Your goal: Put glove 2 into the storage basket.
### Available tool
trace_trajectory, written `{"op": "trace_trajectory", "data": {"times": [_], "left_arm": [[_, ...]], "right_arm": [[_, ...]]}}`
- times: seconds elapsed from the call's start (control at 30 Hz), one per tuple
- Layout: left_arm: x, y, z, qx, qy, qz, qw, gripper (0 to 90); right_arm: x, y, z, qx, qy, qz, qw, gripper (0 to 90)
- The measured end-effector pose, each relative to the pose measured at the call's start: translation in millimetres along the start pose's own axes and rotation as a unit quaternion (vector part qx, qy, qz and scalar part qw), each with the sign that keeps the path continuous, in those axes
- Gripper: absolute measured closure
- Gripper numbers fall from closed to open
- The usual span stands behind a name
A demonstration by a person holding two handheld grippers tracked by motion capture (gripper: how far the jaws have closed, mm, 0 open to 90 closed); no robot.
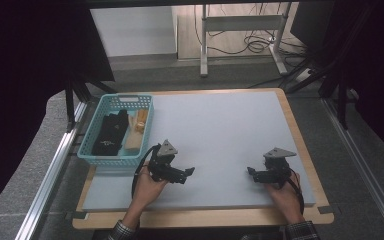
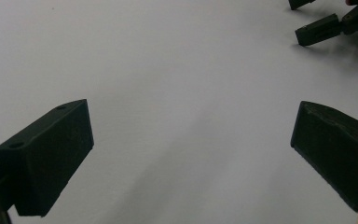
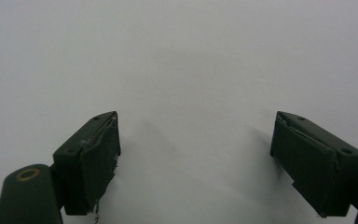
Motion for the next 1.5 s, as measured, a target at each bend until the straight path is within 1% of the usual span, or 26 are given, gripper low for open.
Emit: {"op": "trace_trajectory", "data": {"times": [0.2,0.33,0.43,0.7,0.87,1.03,1.17,1.27,1.4,1.5], "left_arm": [[3.2,-9.1,5.3,0.002,-0.001,0.009,1.0000,0.0],[6.9,-14.3,10.0,0.002,0.004,0.015,0.9999,0.0],[10.1,-17.5,14.3,0.008,0.005,0.014,0.9999,0.0],[18.5,-22.5,24.9,0.019,0.014,0.014,0.9996,0.0],[24.5,-24.4,32.5,0.024,0.027,0.020,0.9992,0.0],[29.3,-25.6,38.8,0.020,0.039,0.024,0.9988,0.0],[30.4,-27.9,41.6,0.016,0.050,0.032,0.9981,0.0],[30.0,-29.7,43.1,0.012,0.059,0.037,0.9975,0.0],[29.2,-32.2,47.1,0.004,0.081,0.043,0.9958,0.0],[29.3,-32.1,47.1,0.004,0.081,0.043,0.9958,0.0]], "right_arm": [[0.0,0.0,0.0,0.000,0.000,0.000,1.0000,15.3],[0.0,0.0,0.0,0.000,0.000,0.000,1.0000,15.3],[0.0,0.1,0.0,0.000,0.000,0.000,1.0000,15.3],[0.0,0.0,0.0,0.000,0.000,0.000,1.0000,15.3],[0.0,0.0,0.0,0.000,0.000,0.000,1.0000,15.3],[0.0,0.0,0.0,0.000,0.000,0.000,1.0000,15.3],[0.0,0.0,0.0,0.000,0.000,0.000,1.0000,15.3],[-0.1,0.0,0.1,0.000,0.000,-0.001,1.0000,15.3],[-0.1,0.0,0.1,0.001,0.000,-0.001,1.0000,15.3],[0.0,0.0,0.1,0.000,0.000,0.000,1.0000,15.3]]}}
Point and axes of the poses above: each handheld gripper's, and its own axes: z roughly forward along the jaws, x roughly out of its underside, y roughly to its left, the point moved 1 cm from there along z, roughly forward along the jaws, and after that the axes turned 8 degrees about y, right-handed, at the moved point
